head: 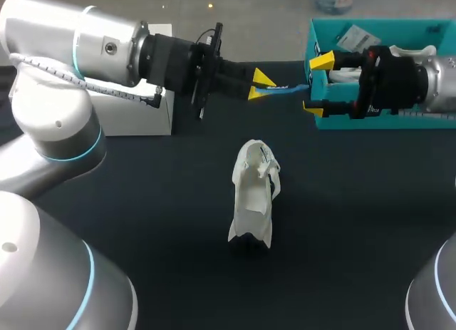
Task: Take the shoe out of the shoebox, open the shoe tongue, remove and reinsert the insole, then place the shoe into the shoebox
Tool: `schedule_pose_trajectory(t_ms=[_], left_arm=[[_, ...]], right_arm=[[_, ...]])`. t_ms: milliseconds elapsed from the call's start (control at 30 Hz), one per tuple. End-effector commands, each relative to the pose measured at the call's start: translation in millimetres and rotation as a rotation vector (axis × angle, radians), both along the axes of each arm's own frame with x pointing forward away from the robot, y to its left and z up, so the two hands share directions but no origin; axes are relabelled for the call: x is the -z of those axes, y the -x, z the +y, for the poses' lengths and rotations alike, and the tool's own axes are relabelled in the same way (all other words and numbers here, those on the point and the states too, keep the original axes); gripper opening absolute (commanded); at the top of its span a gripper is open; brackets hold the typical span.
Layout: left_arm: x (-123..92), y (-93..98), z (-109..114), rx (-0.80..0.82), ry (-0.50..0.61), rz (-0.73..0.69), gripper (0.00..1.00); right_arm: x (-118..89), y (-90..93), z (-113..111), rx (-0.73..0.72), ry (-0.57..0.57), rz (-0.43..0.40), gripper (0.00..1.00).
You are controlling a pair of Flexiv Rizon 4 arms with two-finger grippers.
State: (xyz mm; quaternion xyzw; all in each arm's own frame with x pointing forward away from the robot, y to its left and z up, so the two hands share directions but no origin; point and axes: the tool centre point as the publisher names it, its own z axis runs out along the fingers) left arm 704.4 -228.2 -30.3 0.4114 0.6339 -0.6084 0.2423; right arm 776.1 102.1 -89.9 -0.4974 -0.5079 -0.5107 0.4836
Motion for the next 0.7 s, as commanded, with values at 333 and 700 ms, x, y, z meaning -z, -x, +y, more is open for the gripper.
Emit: schedule_pose_trajectory(t_ms=[333,700], left_arm=[[31,-16.2,-8,0.004,0.143,-0.654,0.0],[49,-16.1,-17,-0.017,0.103,-0.576,0.0]], right_arm=[[-1,-4.6,5,-0.003,0.01,0.001,1.0],[-5,-17.4,17,-0.012,0.018,-0.002,1.0]])
